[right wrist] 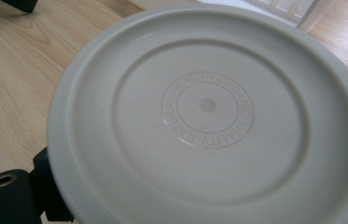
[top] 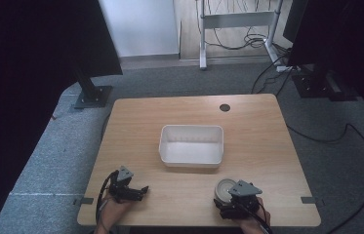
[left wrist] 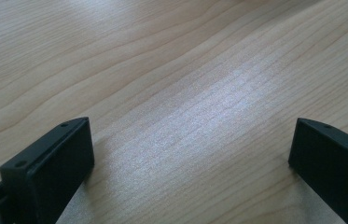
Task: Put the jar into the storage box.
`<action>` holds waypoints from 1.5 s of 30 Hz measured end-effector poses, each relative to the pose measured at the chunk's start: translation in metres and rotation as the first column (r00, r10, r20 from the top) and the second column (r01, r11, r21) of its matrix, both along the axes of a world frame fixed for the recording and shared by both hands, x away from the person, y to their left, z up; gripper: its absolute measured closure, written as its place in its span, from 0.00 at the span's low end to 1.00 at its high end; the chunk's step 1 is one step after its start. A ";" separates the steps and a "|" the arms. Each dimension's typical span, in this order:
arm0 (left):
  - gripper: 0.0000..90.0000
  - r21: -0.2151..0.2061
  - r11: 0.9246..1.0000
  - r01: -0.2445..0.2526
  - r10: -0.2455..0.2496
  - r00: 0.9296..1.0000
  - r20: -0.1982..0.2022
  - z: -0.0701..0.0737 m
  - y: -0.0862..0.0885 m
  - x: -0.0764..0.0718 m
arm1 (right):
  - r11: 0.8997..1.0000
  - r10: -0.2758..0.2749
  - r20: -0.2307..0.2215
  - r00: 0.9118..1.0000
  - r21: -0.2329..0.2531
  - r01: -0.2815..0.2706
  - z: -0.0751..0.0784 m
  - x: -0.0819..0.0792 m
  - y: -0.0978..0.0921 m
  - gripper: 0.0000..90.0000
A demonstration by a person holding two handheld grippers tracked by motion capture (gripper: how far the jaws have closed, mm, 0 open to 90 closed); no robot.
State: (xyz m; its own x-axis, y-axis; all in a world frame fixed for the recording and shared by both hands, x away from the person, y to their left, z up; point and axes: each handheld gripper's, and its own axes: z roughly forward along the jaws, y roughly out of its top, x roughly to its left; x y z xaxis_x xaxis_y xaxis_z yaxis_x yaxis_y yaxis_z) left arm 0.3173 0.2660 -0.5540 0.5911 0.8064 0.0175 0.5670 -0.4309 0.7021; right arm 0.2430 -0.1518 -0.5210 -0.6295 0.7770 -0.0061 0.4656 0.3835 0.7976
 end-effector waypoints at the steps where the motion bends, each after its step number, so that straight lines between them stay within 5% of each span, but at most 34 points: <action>1: 0.00 0.000 1.000 0.000 0.000 1.000 0.000 0.000 0.000 0.000 | 1.000 0.000 0.000 1.000 0.000 0.000 0.000 0.000 0.000 0.10; 45: 0.00 0.001 1.000 0.000 0.000 1.000 0.000 0.000 0.000 0.000 | 1.000 0.000 0.003 1.000 0.015 0.000 0.010 0.034 0.025 0.10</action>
